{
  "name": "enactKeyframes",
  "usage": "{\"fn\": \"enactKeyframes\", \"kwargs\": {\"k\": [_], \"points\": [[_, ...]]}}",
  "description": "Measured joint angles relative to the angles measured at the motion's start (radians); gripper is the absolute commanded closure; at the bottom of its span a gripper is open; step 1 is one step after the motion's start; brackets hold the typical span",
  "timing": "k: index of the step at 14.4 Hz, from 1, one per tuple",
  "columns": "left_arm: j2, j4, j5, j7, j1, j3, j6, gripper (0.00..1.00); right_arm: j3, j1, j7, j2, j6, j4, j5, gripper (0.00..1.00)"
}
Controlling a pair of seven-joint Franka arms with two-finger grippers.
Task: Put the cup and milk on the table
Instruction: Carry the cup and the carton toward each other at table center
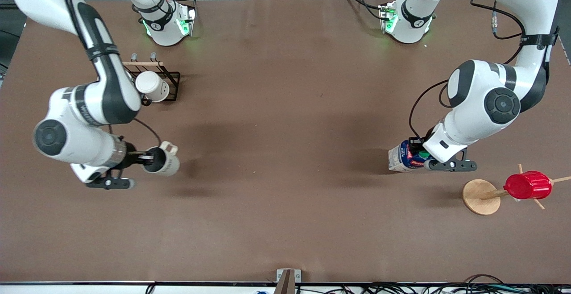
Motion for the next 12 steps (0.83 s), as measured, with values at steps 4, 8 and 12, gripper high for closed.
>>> {"fn": "enactKeyframes", "kwargs": {"k": [4,8,12], "points": [[0.0,0.021,0.0,-0.049,-0.008,-0.029,-0.02,1.0,0.002,0.233,0.32,0.007,0.102,-0.007,0.006,1.0],[0.001,0.051,0.0,-0.161,-0.078,-0.039,-0.039,1.0,-0.003,0.38,0.526,0.076,0.202,-0.009,0.004,0.99],[0.016,0.077,0.0,-0.31,-0.173,-0.041,-0.043,1.0,-0.009,0.428,0.643,0.143,0.231,0.008,0.0,0.97]]}}
